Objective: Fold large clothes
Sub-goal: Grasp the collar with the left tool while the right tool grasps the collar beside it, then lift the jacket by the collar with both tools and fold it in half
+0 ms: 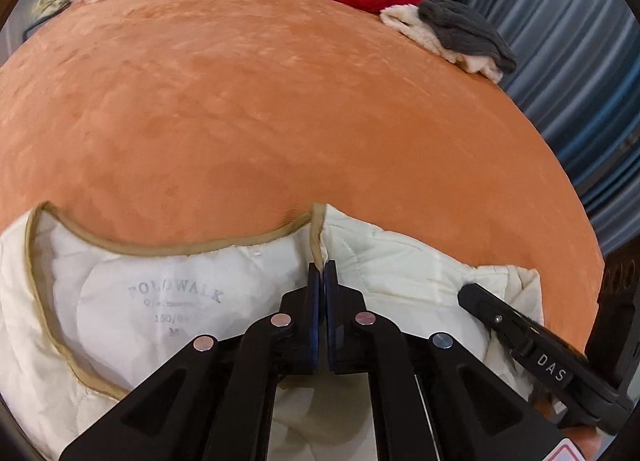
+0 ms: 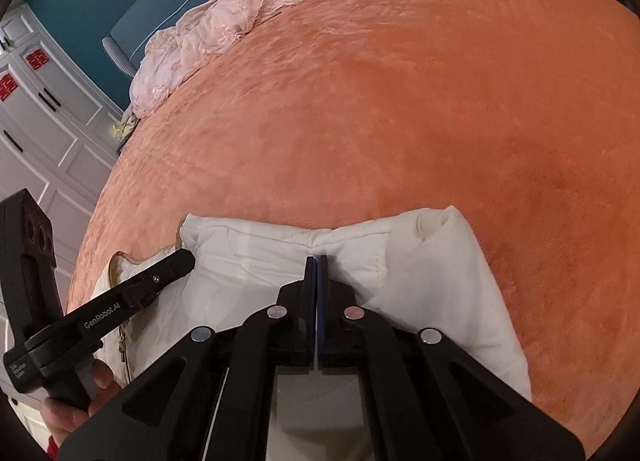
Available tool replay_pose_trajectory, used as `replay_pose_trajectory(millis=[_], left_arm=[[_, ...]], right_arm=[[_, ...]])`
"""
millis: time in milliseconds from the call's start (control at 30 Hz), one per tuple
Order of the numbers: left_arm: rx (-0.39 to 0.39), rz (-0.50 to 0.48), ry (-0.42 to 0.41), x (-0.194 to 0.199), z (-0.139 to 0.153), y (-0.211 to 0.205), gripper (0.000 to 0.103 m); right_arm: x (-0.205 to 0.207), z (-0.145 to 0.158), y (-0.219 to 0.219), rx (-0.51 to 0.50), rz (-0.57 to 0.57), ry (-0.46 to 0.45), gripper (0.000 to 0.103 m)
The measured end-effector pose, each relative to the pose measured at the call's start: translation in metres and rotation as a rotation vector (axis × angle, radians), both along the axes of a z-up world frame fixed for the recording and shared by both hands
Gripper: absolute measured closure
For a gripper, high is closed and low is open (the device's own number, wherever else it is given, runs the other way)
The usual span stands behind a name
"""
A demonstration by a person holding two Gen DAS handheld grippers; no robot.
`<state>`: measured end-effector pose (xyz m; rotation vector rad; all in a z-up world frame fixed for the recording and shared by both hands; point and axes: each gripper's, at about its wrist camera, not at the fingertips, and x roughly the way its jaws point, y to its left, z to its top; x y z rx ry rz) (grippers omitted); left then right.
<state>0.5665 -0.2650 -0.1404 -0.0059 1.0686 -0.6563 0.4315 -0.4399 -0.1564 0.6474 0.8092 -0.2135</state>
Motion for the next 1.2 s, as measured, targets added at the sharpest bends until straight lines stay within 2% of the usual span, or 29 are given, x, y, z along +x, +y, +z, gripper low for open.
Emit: replay_pose_trajectory(millis=[33, 133, 167, 233, 300, 367, 433, 533, 633, 667, 733, 833, 933, 1067, 1200], left_arm=[[0.013, 0.019, -0.017, -0.001, 0.004, 0.001, 0.091], [0.014, 0.057, -0.035, -0.006, 0.019, 0.017, 0.089], [0.027, 0.071, -0.054, -0.009, 0.026, 0.028, 0.089], [0.050, 0.061, -0.102, -0.017, 0.042, 0.051, 0.084], [0.096, 0.048, -0.144, -0.025, 0.051, 0.074, 0.082], [0.156, 0.034, -0.150, -0.028, 0.050, 0.099, 0.082], [0.185, 0.031, -0.125, -0.026, 0.042, 0.118, 0.082], [0.196, 0.026, -0.087, -0.023, 0.026, 0.132, 0.082], [0.208, 0.012, -0.092, -0.025, 0.014, 0.129, 0.082], [0.217, 0.008, -0.103, -0.025, 0.012, 0.127, 0.082], [0.229, 0.012, -0.141, -0.027, 0.003, 0.125, 0.082], [0.198, 0.040, -0.157, -0.025, 0.000, 0.127, 0.082], [0.177, 0.059, -0.170, -0.023, -0.003, 0.127, 0.082], [0.203, 0.065, -0.195, -0.019, -0.005, 0.120, 0.081], [0.242, 0.084, -0.228, -0.014, -0.009, 0.111, 0.080]], right_arm=[[-0.001, 0.002, -0.001, 0.009, -0.002, -0.014, 0.103], [-0.011, 0.016, -0.002, -0.001, -0.029, -0.034, 0.103], [-0.019, 0.031, 0.003, -0.040, -0.035, -0.063, 0.098], [-0.028, 0.054, 0.015, -0.073, -0.001, -0.120, 0.098], [-0.023, 0.077, 0.041, -0.082, 0.109, -0.141, 0.098], [-0.006, 0.085, 0.072, -0.086, 0.231, -0.097, 0.098], [0.010, 0.082, 0.096, -0.073, 0.312, -0.060, 0.098], [0.037, 0.060, 0.132, -0.095, 0.402, 0.026, 0.098], [0.052, 0.031, 0.144, -0.086, 0.424, 0.105, 0.099], [0.055, 0.024, 0.145, -0.110, 0.417, 0.124, 0.103], [0.055, 0.015, 0.141, -0.109, 0.402, 0.104, 0.103], [0.054, 0.009, 0.132, -0.072, 0.365, 0.069, 0.103], [0.053, 0.008, 0.140, -0.137, 0.347, 0.045, 0.103], [0.059, 0.008, 0.146, -0.199, 0.328, 0.041, 0.103], [0.064, 0.002, 0.145, -0.195, 0.310, 0.037, 0.103]])
